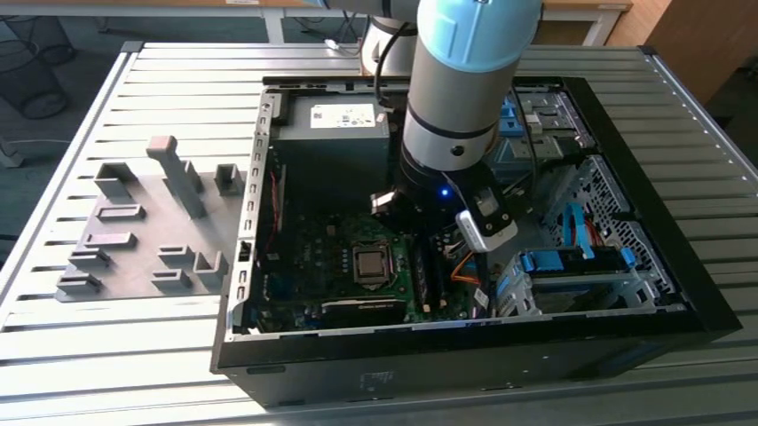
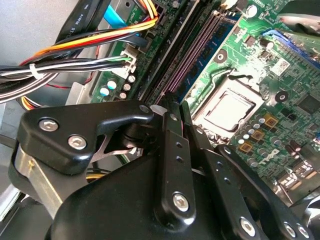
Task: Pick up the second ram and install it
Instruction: 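Insert the second ram into the second slot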
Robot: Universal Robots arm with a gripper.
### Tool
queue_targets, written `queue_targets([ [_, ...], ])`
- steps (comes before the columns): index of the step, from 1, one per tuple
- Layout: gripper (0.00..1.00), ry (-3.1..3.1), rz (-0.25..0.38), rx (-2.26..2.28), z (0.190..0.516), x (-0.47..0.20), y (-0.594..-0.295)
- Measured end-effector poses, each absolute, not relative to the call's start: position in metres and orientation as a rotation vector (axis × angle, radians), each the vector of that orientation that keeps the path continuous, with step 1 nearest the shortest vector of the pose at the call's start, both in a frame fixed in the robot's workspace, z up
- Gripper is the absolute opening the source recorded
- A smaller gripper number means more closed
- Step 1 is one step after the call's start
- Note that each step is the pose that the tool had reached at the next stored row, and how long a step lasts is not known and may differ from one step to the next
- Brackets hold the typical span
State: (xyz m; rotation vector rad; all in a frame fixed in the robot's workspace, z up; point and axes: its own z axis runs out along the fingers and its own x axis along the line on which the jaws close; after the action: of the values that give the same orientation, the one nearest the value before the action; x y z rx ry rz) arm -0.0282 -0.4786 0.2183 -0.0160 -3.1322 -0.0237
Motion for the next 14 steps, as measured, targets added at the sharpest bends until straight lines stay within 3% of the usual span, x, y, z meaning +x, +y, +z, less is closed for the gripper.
queue_targets([
  [14, 0.14, -3.132, -0.025, 0.024, 0.2161, -0.0282, -0.4782],
])
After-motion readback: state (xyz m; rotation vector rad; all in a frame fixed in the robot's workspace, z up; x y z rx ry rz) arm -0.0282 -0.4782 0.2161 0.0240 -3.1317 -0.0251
